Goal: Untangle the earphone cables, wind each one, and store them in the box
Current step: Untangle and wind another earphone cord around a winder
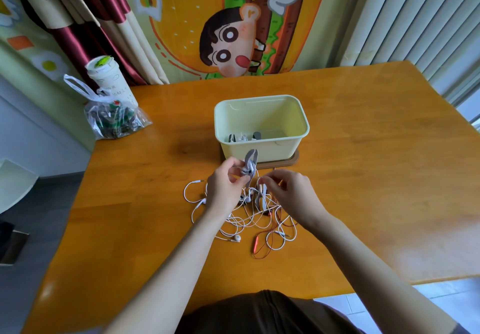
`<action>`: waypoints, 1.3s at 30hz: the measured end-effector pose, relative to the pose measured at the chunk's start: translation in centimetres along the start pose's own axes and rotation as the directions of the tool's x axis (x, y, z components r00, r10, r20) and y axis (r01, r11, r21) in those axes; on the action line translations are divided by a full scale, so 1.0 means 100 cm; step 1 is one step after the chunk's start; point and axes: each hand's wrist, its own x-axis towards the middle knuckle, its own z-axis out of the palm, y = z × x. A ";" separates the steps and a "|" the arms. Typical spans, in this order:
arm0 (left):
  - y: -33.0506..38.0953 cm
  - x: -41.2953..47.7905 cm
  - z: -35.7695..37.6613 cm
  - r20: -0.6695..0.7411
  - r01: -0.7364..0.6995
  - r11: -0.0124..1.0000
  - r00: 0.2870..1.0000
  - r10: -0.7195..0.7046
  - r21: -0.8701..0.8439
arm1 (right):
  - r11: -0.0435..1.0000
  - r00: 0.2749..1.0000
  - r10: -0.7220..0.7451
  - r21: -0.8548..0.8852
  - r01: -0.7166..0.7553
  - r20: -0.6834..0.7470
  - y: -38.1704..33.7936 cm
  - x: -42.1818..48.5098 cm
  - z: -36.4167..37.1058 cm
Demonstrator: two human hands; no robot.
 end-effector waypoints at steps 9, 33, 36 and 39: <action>0.007 -0.004 -0.007 0.284 -0.109 0.976 0.957 0.052 0.190 | 0.998 0.998 -0.019 -0.054 0.016 -0.055 0.009 0.014 -0.024; 0.021 0.004 0.000 0.330 0.408 0.396 0.910 -0.251 -0.822 | 0.990 0.995 0.063 0.132 -0.053 -0.074 0.000 0.004 0.004; 0.014 0.006 0.001 0.235 0.370 0.511 0.921 -0.310 -0.776 | 0.998 0.997 0.009 0.066 -0.004 -0.074 -0.002 0.000 0.004; 0.006 0.005 0.001 0.089 0.262 0.808 0.963 -0.255 -0.528 | 0.999 0.997 -0.031 0.024 0.033 -0.067 -0.003 -0.001 0.004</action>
